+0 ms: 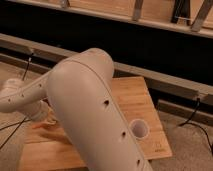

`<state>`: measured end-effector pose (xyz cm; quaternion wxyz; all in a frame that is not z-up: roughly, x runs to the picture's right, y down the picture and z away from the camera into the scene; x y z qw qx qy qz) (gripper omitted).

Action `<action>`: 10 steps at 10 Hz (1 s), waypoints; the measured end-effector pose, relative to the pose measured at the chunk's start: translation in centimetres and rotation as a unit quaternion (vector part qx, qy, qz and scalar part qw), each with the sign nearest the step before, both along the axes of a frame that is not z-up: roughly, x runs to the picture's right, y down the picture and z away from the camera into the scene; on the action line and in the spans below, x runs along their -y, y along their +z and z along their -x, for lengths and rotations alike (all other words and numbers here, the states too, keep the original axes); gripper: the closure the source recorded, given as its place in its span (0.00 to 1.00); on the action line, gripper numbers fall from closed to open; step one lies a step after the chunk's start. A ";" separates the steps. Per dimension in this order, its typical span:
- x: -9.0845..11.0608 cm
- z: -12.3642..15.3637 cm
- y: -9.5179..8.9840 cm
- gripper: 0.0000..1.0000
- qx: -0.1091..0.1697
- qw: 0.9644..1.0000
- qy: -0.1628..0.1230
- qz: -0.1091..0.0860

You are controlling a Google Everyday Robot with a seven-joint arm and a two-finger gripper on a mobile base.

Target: Drag the pepper across the table

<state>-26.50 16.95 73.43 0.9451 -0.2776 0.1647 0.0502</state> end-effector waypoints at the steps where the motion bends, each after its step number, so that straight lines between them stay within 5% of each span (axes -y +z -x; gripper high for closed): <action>1: -0.3 -0.4 0.0 1.00 -0.003 1.000 -0.008 0.000; 6: -3.0 -2.1 0.8 1.00 -0.018 0.997 -0.078 0.001; 10: -5.6 -2.0 0.0 1.00 -0.009 0.995 -0.096 0.014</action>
